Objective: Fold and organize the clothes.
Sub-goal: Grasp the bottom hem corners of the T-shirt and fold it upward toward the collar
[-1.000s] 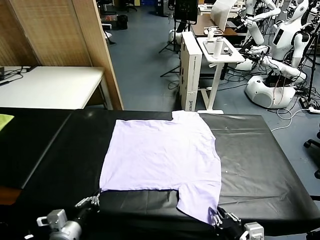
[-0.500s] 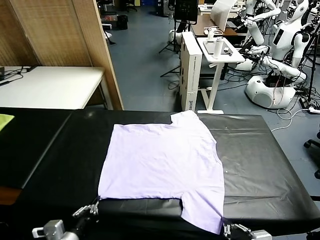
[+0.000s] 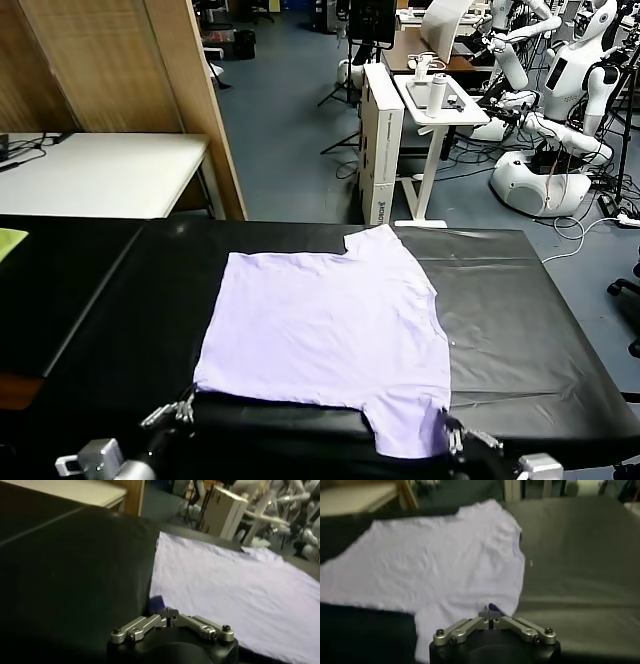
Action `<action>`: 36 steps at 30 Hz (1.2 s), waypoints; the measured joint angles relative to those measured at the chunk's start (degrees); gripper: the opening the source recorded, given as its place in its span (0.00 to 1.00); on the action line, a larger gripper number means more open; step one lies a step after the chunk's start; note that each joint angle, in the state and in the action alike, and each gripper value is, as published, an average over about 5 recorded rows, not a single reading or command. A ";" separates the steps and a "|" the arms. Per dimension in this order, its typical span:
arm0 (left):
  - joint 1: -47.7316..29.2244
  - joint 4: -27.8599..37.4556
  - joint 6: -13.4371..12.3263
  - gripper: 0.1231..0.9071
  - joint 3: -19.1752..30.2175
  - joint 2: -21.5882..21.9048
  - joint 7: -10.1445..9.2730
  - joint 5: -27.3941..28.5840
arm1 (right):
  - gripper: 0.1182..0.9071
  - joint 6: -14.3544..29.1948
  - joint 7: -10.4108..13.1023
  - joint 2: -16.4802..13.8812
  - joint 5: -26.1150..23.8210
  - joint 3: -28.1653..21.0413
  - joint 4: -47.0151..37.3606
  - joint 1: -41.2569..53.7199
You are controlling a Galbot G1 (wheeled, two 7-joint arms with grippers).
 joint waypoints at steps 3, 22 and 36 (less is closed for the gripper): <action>-2.25 0.09 -0.34 0.03 0.02 -0.17 0.25 0.00 | 0.03 -0.06 -0.26 -0.56 0.02 -1.24 -2.65 3.86; -16.29 10.84 -1.16 0.03 3.60 1.15 2.23 3.55 | 0.03 1.87 -0.48 -0.82 -1.66 -15.19 -26.10 31.98; -19.72 16.96 -1.20 0.03 4.54 2.53 2.81 5.07 | 0.03 0.17 -0.29 0.78 -2.88 -19.15 -31.45 36.34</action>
